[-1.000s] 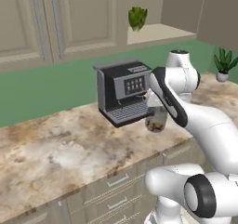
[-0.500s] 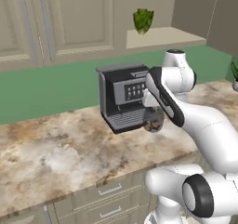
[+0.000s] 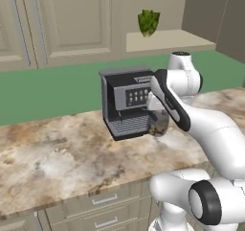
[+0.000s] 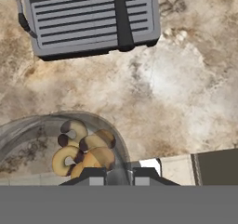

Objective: Pick the jar and candle from the dining table and place them in the open cabinet. Close the cabinet after placing the objects.

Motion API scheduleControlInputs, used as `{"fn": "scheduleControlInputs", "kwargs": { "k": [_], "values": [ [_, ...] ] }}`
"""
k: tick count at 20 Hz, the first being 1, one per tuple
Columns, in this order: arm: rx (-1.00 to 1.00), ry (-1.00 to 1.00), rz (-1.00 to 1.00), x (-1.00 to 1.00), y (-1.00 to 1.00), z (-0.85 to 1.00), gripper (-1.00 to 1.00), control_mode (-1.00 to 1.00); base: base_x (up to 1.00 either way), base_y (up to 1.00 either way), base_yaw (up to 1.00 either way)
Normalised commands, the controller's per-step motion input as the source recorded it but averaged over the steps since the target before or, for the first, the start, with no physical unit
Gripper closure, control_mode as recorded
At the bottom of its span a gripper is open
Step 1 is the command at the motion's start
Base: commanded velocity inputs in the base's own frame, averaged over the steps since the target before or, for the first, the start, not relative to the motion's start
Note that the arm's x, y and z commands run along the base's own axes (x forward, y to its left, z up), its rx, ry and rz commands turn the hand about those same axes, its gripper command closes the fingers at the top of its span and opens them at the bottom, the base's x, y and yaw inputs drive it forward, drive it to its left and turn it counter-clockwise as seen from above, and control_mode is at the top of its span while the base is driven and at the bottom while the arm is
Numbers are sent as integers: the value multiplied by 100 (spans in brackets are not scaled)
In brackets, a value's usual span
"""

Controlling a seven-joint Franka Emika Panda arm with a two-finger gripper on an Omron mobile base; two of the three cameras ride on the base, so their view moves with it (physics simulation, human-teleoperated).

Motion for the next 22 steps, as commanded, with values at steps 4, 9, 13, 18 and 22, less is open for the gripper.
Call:
{"fn": "scheduleControlInputs", "kwargs": {
  "k": [4,9,13,18,22],
  "values": [
    [0,0,0,0,0,0,100,100,11,0,5],
    [1,0,2,3,-5,1,100,-100,2,0,1],
    [18,-6,-28,-9,-25,26,100,-100,0,0,0],
    [24,-22,-70,-33,-3,29,100,-100,0,0,0],
    [15,-16,-71,-27,-7,48,100,-100,0,0,0]
  ]
}}
